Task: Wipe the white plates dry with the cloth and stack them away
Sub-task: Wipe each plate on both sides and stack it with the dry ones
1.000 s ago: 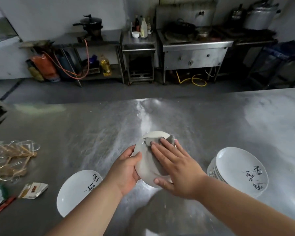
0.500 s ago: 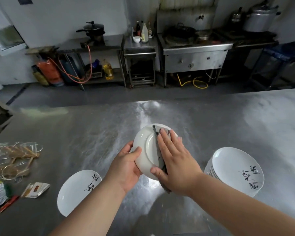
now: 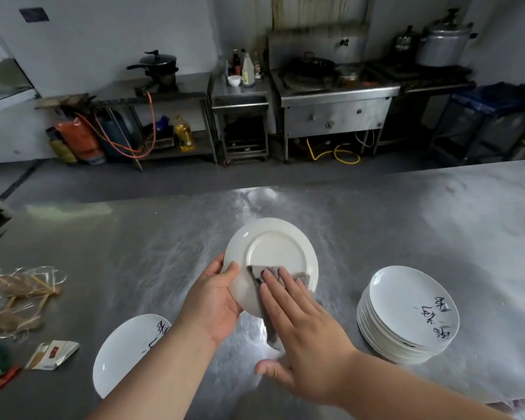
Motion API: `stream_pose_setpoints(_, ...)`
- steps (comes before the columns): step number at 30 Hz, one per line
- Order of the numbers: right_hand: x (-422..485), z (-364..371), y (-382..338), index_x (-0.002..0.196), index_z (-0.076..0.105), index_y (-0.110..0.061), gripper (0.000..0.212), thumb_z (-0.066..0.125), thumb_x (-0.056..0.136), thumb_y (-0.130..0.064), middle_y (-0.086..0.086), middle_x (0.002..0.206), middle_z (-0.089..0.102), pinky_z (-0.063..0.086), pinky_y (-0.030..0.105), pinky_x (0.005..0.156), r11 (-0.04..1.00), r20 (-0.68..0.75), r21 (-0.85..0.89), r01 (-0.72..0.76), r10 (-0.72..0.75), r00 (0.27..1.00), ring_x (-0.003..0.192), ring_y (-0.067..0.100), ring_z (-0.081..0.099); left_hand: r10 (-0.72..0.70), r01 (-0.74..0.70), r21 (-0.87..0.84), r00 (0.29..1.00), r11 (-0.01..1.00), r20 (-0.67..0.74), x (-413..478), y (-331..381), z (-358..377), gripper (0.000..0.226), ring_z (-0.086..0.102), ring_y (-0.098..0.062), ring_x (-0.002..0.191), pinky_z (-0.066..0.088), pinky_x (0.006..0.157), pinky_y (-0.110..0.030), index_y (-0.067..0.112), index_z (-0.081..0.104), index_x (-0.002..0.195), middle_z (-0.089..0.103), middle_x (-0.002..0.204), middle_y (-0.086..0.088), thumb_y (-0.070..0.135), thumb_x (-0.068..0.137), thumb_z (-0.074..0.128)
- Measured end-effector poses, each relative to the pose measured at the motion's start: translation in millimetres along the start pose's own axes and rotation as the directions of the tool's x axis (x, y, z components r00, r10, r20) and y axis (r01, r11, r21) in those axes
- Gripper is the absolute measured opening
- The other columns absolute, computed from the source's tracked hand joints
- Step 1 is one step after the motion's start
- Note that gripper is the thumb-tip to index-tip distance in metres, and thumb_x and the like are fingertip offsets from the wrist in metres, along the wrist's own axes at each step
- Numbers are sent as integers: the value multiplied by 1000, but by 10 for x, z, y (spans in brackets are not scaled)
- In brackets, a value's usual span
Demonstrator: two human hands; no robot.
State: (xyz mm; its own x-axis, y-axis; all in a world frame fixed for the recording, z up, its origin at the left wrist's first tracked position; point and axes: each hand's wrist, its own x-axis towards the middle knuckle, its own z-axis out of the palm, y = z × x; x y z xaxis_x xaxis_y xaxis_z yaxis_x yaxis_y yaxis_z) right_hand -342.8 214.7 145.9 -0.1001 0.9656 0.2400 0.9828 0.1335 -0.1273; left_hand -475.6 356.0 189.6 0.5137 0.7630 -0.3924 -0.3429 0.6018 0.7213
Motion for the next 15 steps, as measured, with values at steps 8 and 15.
stream_pose_setpoints(8, 215, -130, 199, 164, 17, -1, 103, 25, 99, -80, 15, 174, 6, 22, 61, 125, 978, -78, 77, -195, 201, 976, 161, 38, -3, 29, -30, -45, 1000, 999, -7, -8, 78, 50, 27, 76, -26, 103, 61, 84, -47, 15, 64, 127, 75, 122, -14, 10, 108, 46)
stream_pose_setpoints(15, 143, -91, 97, 164, 20, -2, 98, 25, 101, -76, 13, 174, 10, 30, 62, 121, 992, -134, 65, -107, 115, 984, 161, 35, 5, 18, -19, 21, 998, 1000, 64, -89, 121, 62, 27, 76, -28, 100, 65, 75, -44, 14, 63, 126, 74, 123, -18, 8, 107, 45)
